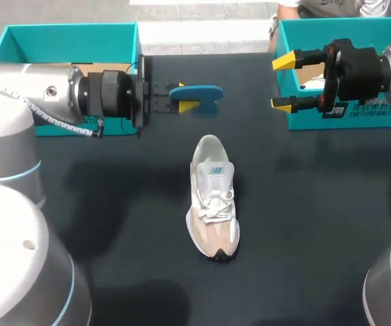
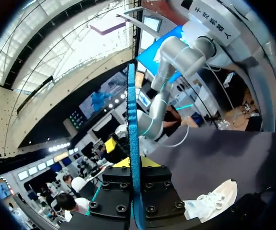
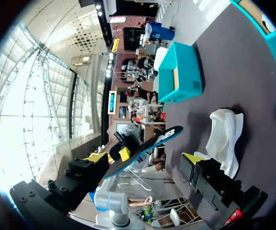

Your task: Take the shoe out of the shoebox, open the shoe tongue, remove and reinsert the insole, then place the shoe into the shoebox

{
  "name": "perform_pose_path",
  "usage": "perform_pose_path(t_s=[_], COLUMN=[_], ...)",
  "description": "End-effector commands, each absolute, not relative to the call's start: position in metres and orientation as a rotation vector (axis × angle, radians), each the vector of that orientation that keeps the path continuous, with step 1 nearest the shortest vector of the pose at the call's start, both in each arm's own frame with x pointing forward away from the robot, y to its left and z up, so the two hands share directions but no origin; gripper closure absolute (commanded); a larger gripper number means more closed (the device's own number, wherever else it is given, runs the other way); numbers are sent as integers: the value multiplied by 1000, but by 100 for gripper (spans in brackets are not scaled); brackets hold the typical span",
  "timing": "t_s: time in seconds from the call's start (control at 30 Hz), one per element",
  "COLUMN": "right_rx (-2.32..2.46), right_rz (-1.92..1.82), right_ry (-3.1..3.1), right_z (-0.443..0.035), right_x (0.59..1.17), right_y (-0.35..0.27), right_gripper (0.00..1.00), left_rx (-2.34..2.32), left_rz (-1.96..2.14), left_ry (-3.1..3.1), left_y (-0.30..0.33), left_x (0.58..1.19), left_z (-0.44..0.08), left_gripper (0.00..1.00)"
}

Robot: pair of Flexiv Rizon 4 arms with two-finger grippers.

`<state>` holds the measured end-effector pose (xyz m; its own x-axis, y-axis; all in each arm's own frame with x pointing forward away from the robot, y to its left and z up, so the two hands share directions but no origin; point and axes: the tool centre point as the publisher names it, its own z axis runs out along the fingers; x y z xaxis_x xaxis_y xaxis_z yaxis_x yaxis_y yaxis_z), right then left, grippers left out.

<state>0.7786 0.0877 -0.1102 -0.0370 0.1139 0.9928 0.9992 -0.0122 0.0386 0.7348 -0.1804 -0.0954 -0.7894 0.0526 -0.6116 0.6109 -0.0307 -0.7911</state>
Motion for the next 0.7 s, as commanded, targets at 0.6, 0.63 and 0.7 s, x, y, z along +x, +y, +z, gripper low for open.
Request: perform_pose_path(t_s=[0.6,0.63,0.7], right_rx=[-1285,-1285,-1285], right_rz=[-1193,-1193,-1193], right_ry=[-1314,-1314,-1314], right_z=[-111,-111,-111], right_x=[779,779,779], right_y=[89,89,89], right_gripper=[0,0,0], left_rx=[176,35,-94], left_rz=[-2159,-2183,-2225], left_ry=[2258,2320,2363], left_y=[-183,-183,-182], left_x=[741,743,745], left_z=[-98,-98,-99], left_gripper=[100,100,100])
